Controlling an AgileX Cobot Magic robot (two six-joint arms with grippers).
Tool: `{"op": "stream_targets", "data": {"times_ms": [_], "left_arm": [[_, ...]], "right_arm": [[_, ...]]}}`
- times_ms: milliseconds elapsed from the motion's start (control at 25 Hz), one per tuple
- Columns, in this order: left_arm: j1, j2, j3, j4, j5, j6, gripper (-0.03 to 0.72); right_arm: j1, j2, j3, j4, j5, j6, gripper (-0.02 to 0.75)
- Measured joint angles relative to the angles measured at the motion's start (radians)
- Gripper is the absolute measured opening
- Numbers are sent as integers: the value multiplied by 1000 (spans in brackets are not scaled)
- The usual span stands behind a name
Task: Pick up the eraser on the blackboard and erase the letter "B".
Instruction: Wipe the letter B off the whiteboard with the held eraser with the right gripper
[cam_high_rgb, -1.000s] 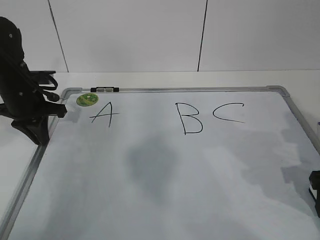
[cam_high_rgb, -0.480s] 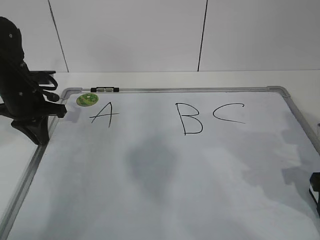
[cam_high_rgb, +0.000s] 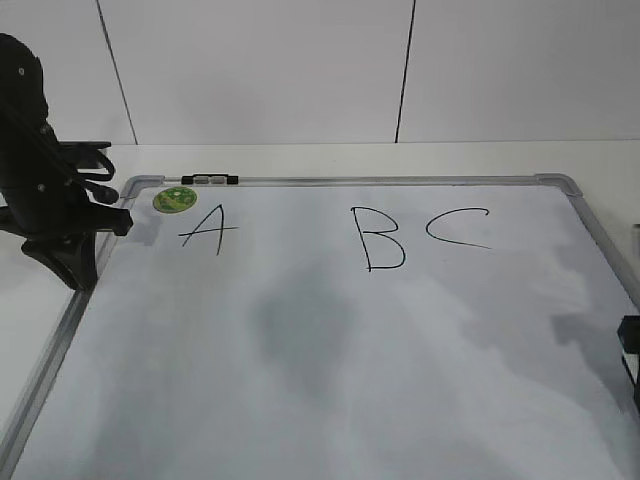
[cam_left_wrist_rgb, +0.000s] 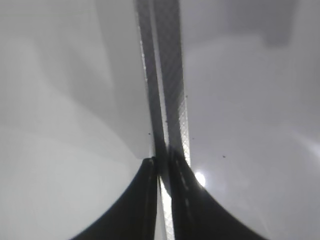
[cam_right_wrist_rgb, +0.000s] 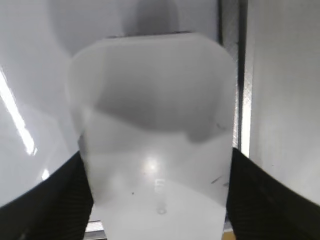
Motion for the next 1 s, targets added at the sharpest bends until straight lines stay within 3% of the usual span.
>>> {"op": "stream_targets", "data": {"times_ms": [280,680,1000], "left_arm": [[0,0,0,0,2,0,38],[0,0,-2,0,6,0,38],[0,0,-2,2,7,0,38]], "right_arm": [[0,0,-89,7,110,2,577],[9,4,-265,117,141,2,576],[163,125,-488,129,162,4,576]]}}
